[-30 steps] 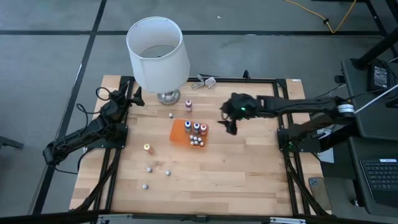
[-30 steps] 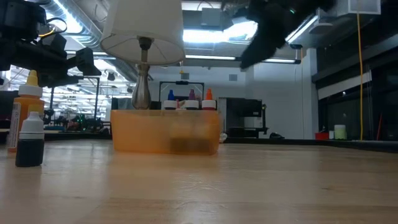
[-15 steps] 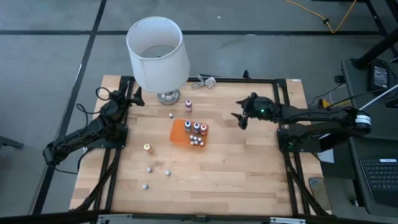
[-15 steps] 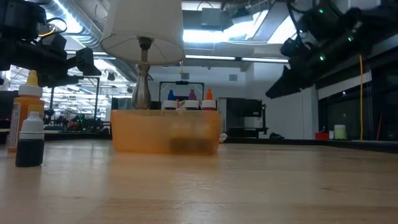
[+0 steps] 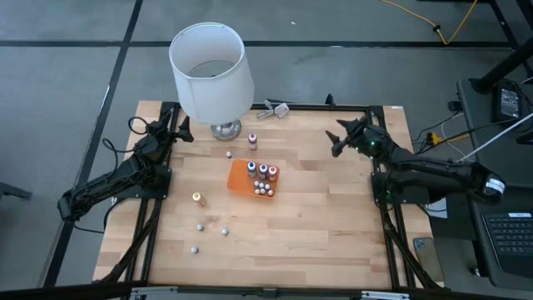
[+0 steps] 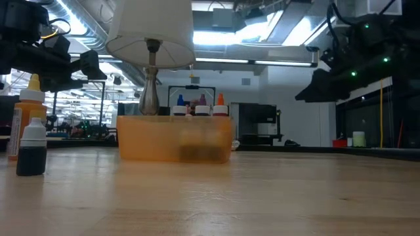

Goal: Pick & Place food coloring
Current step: Put the small red food coloring bottle into the orange bin

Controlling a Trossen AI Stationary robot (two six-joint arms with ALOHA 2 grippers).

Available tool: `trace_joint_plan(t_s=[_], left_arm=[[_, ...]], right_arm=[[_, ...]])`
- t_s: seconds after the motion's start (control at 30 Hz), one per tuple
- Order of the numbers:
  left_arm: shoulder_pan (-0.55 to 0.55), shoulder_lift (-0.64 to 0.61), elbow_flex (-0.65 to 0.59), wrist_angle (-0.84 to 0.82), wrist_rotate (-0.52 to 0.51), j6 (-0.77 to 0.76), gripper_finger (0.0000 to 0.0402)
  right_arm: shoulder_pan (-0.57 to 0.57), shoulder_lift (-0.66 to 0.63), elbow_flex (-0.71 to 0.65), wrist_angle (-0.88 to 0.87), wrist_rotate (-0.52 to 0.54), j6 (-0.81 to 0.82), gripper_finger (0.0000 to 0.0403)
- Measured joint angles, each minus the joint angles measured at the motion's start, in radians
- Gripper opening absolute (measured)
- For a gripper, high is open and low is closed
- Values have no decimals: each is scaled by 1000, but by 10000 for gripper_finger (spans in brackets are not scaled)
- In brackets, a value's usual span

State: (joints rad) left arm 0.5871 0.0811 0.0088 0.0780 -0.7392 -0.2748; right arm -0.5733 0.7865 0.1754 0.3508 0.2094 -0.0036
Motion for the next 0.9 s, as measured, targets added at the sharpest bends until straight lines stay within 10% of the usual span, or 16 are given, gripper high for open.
trace_joint_plan(t_s=[0.9], left_arm=[[0,0,0,0,0,0,391]], right_arm=[[-67,-326,-169,-281,165,167,312]])
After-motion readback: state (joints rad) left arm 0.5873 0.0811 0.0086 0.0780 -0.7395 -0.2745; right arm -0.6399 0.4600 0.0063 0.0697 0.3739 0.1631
